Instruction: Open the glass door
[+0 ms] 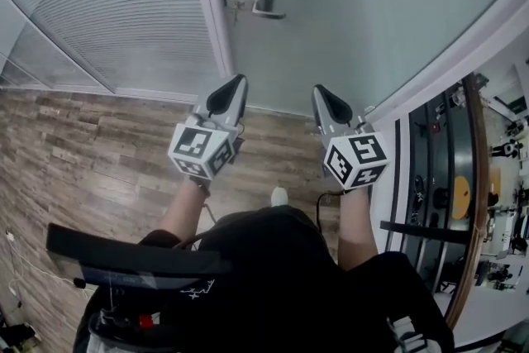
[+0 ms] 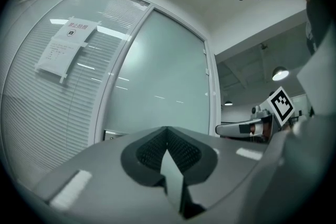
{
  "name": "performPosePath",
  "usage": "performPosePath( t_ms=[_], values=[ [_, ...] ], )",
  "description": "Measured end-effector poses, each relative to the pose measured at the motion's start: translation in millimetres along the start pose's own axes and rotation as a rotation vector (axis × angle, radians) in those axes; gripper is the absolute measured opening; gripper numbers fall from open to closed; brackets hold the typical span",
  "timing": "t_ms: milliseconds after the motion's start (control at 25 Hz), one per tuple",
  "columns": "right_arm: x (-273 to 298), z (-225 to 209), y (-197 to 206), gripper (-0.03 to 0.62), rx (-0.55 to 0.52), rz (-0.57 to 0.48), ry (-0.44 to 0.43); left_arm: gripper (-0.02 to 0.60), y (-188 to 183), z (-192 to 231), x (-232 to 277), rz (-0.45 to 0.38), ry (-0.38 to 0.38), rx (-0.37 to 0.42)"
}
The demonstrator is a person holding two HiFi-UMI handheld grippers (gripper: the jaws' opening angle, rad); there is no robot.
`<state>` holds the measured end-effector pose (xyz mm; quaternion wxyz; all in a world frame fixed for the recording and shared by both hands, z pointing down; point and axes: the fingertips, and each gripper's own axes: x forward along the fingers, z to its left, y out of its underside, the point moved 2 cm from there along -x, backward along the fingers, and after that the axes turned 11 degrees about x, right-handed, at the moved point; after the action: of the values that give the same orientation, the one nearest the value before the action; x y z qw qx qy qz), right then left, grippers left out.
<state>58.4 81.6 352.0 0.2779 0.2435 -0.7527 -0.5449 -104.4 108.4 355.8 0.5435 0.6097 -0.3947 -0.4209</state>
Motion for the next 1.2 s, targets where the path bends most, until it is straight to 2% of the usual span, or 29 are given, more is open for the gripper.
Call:
performPosePath(
  t_ms=[200, 480, 680, 840, 1200],
  values=[
    [21, -32, -7, 0.002, 0.02, 0.009, -0.045, 0.0, 0, 2, 28, -0.011, -0.057, -0.02],
    [40, -62, 1, 0.002, 0.028, 0.039, -0.124, 0.0, 5, -3, 50, 0.015, -0.107, 0.038],
    [47, -69, -1, 0.002, 0.029, 0.043, -0.152, 0.0, 8, 3, 54, 0.028, -0.14, 0.041],
    [56, -74, -5, 0.002, 0.045, 0.038, -0.158, 0.0, 10, 6, 60, 0.021, -0.135, 0.02],
    [94, -72, -7, 0.002, -0.013, 0.055, -0.125, 0.0, 20, 36, 88, 0.009, -0.088, 0.02]
  ],
)
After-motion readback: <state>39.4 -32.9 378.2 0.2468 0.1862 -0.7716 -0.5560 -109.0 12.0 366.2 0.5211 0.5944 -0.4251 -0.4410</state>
